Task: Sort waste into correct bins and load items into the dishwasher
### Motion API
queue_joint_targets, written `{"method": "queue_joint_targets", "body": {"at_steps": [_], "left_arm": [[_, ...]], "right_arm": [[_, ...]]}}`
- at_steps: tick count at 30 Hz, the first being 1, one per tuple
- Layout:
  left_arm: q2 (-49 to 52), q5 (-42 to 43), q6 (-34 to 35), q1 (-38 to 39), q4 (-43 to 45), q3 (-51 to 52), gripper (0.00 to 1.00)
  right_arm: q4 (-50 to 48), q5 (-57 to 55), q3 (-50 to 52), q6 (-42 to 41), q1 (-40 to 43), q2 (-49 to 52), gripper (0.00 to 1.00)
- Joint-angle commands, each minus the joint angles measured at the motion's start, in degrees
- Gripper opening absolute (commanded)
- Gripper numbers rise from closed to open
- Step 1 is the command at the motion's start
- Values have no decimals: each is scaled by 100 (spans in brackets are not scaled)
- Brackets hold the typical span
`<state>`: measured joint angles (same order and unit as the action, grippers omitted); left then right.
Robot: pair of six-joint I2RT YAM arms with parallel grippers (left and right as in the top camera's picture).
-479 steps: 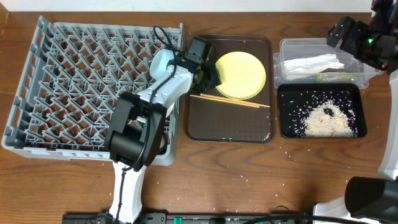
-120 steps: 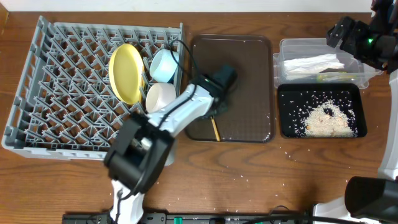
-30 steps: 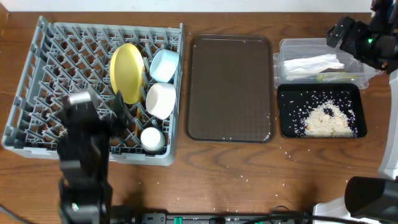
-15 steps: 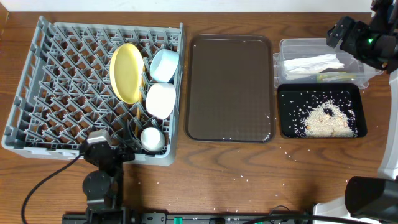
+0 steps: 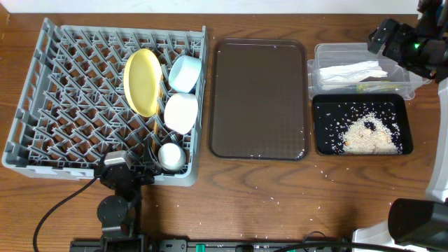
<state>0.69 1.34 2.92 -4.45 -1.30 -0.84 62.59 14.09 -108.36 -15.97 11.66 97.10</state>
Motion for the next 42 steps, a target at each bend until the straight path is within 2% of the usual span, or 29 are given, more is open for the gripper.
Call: {"method": "queue_joint_targets", "body": {"at_steps": [1,26,34,39,42], "left_arm": [[-55,-68,-76,-4,-275,61,92],[-2,-68,-76,-4,-275,61,92],[-2,-68,-76,-4,-275,61,92],[-2,-68,-76,-4,-275,61,92],[-2,-68,-76,-4,-275,61,92]], "right_arm": [[9,-15,-28,-28,-7,4,99],[9,-15,-28,-28,-7,4,99],[210,-483,-28,339,-13,-22,99],[-111,-879,-4,363,-278,-328,99],[-625,-922,245,785,-573,-723,99]]}}
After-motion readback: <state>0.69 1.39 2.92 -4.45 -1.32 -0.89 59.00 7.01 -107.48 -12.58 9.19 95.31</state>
